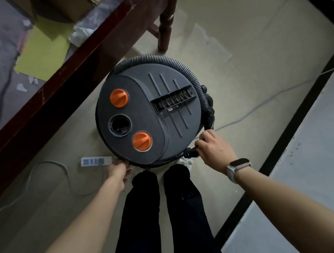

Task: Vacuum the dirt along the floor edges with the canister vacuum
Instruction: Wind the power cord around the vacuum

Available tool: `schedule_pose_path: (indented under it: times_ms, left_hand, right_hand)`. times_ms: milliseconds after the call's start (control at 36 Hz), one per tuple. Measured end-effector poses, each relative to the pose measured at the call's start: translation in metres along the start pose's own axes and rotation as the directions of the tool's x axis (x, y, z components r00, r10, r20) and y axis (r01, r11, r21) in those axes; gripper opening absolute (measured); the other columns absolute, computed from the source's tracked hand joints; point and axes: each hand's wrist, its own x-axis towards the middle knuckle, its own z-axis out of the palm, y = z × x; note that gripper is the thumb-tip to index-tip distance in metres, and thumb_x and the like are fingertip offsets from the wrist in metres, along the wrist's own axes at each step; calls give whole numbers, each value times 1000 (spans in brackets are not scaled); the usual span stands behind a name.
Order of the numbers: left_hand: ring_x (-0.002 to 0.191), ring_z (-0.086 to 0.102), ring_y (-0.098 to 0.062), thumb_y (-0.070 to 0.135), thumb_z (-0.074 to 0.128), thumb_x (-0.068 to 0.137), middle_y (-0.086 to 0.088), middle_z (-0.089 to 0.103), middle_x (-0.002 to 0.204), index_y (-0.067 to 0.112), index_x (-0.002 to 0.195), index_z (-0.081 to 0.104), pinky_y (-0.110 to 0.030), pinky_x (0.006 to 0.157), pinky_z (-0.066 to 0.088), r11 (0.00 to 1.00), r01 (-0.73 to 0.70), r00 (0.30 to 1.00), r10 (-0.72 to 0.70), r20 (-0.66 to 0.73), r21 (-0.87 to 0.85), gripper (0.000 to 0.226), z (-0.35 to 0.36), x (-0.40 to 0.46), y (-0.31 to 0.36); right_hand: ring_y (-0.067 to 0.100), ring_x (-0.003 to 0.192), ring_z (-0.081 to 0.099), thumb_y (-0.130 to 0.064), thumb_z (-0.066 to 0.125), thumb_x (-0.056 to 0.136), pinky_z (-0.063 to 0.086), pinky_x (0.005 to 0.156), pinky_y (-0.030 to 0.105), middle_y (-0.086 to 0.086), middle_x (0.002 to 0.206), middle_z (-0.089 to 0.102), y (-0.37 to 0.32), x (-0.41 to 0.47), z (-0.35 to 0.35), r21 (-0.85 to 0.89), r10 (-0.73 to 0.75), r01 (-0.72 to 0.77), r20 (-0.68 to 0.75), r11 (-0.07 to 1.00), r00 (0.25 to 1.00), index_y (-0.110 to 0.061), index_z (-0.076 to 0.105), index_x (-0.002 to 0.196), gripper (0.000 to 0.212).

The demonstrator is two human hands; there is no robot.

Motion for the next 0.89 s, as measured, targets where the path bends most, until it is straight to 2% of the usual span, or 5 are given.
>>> schedule_pose_path:
  times_ms: [139,306,556,806,889]
  left_hand:
    - [77,58,-16,11,47,96,-2,61,96,21,100,51,-28,63,39,990,-137,989,134,-59,-43,11,-1,-6,-1]
    - [131,41,-32,15,52,93,-16,43,142,10,143,36,-41,110,33,873,-420,866,467,-179,246,53,-2,-24,-7]
    - [140,23,-35,38,44,85,-16,26,154,18,144,38,-54,111,21,65,-713,328,911,251,698,63,30,-70,-1]
    - [144,17,-35,32,39,85,-15,28,155,20,143,40,-65,113,11,-207,-613,266,854,446,762,59,65,-75,19]
    - [144,17,-35,37,39,87,-16,26,155,18,140,46,-63,113,12,-204,-597,303,838,454,776,57,72,-75,21]
  right_hand:
    - [29,69,61,-4,84,63,42,46,27,8,73,59,1,-16,14,-13,-141,142,20,990,990,-8,71,72,17]
    - [27,70,57,-3,83,67,46,44,30,7,76,57,0,-38,37,69,-179,173,78,982,981,-10,71,84,21]
    - [26,69,63,-5,92,51,27,41,19,5,74,57,25,-14,38,19,-108,106,123,994,986,-16,73,76,33]
    - [19,89,44,-12,42,83,44,47,24,7,80,62,39,-14,41,-13,-247,247,-71,969,966,-9,74,85,33]
    - [22,89,49,-7,58,77,45,43,25,8,81,61,52,-17,40,12,-212,212,-25,977,977,-8,72,88,18]
